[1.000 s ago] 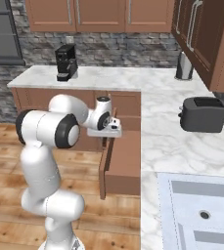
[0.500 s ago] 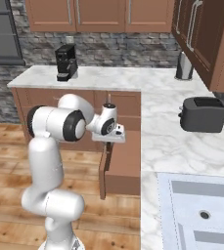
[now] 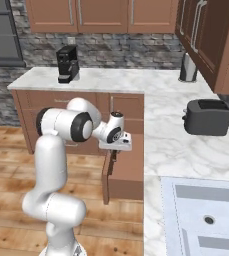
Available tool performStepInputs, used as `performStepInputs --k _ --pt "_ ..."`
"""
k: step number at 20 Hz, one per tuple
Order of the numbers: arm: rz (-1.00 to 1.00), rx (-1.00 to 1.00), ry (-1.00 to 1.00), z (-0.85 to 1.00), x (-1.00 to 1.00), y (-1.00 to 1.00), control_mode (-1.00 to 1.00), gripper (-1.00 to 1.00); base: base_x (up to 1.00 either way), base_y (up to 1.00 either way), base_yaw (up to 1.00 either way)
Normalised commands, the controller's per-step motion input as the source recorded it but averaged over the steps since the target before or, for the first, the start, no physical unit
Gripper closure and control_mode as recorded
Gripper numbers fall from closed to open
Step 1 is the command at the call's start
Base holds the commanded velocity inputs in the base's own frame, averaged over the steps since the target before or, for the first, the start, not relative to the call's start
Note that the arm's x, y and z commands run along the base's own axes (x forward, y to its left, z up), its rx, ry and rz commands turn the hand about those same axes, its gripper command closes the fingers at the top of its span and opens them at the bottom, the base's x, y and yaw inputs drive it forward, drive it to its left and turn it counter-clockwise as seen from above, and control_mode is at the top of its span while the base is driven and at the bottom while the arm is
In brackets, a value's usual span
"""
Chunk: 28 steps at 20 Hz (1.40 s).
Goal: Pick up the metallic utensils from the counter and place them in the open drawer. Make sure not to pick up any wooden utensils.
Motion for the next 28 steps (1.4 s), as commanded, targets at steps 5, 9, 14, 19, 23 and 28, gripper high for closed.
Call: performStepInputs --k 5,9,14,19,23,28 --pt "0.00 0.00 0.00 -0.20 0.09 0.08 -1.00 1.00 0.00 0.00 0.00" --pt "0.00 0.00 0.00 -0.22 0.01 0.37 -1.00 1.00 0.00 0.00 0.00" --pt "0.00 0.00 0.00 -0.27 0.00 0.67 -1.00 1.00 0.00 0.00 0.00" --pt "0.00 0.00 0.00 -0.10 0.00 0.92 -1.00 1.00 0.00 0.00 0.00" --pt "-0.01 0.00 -0.10 0.03 0.00 0.95 -1.00 1.00 0.00 0.00 0.00" --pt "0.00 0.00 -0.15 0.02 -0.02 0.94 -1.00 1.00 0.00 0.00 0.00"
